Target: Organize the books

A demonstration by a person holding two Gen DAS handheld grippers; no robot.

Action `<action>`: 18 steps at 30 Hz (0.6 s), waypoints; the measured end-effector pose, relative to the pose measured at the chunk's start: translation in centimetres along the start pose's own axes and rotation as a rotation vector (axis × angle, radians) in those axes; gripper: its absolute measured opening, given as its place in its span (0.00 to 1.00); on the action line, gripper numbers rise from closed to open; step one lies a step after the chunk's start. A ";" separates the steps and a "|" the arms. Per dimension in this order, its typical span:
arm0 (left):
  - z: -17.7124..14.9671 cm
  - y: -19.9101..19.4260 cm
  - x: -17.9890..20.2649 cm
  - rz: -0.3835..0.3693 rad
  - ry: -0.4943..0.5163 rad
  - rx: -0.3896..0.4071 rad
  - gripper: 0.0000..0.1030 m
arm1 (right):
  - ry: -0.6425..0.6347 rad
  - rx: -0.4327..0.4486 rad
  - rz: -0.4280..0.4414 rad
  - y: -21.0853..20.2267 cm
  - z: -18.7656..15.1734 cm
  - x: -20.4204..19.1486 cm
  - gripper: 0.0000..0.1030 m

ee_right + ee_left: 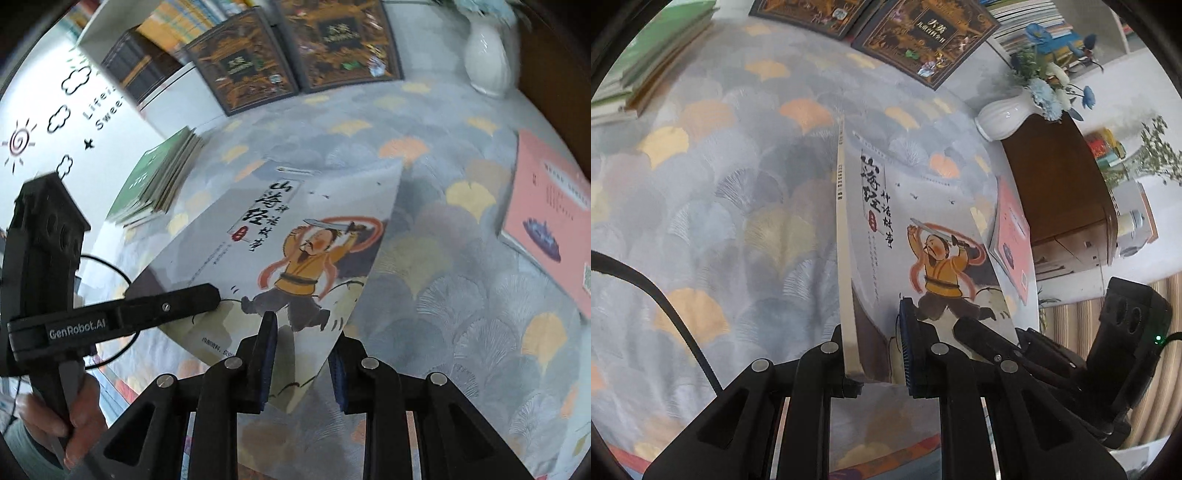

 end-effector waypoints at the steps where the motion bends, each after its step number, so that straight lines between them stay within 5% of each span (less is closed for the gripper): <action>1: 0.1 -0.5 -0.2 0.001 0.016 0.008 0.12 | -0.013 0.010 -0.007 -0.2 0.0 -0.7 0.24; 18: 2.2 -8.1 -2.2 -0.068 0.111 0.111 0.12 | -0.113 0.161 -0.064 -3.5 0.1 -10.3 0.24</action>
Point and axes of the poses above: each gripper's, at about its wrist camera, not at the fingertips, and y roughly the way its jaws point, x to its right, z to its top, the point moved 8 cm from there along y, roughly the way its jaws point, and after that the axes turned 14 degrees about y, right-handed, at the moved point
